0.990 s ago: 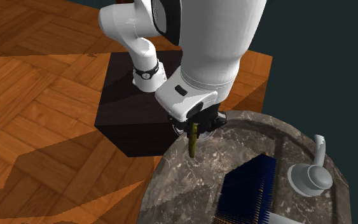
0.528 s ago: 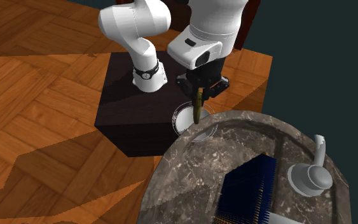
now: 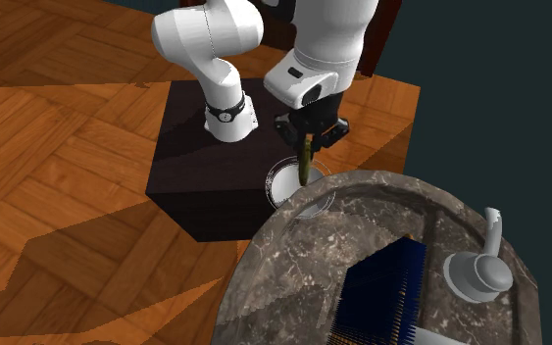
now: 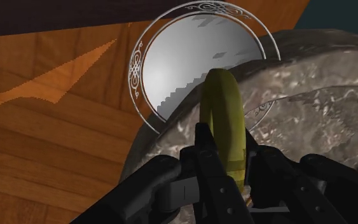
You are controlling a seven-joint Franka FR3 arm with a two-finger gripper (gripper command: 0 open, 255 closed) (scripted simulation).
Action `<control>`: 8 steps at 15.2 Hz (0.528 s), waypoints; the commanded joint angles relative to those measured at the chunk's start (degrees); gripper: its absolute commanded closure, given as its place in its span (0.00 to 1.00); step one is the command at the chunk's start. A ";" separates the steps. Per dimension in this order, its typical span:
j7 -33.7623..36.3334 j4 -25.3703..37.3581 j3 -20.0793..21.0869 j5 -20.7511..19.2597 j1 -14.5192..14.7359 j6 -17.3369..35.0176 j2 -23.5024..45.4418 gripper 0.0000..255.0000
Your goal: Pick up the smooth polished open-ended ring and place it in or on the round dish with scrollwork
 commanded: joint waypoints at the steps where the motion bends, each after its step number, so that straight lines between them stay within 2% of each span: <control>1: 0.21 -0.90 0.49 0.15 -0.05 1.87 0.94 1.00; 8: 0.85 -4.38 2.13 0.62 -0.23 8.60 4.23 1.00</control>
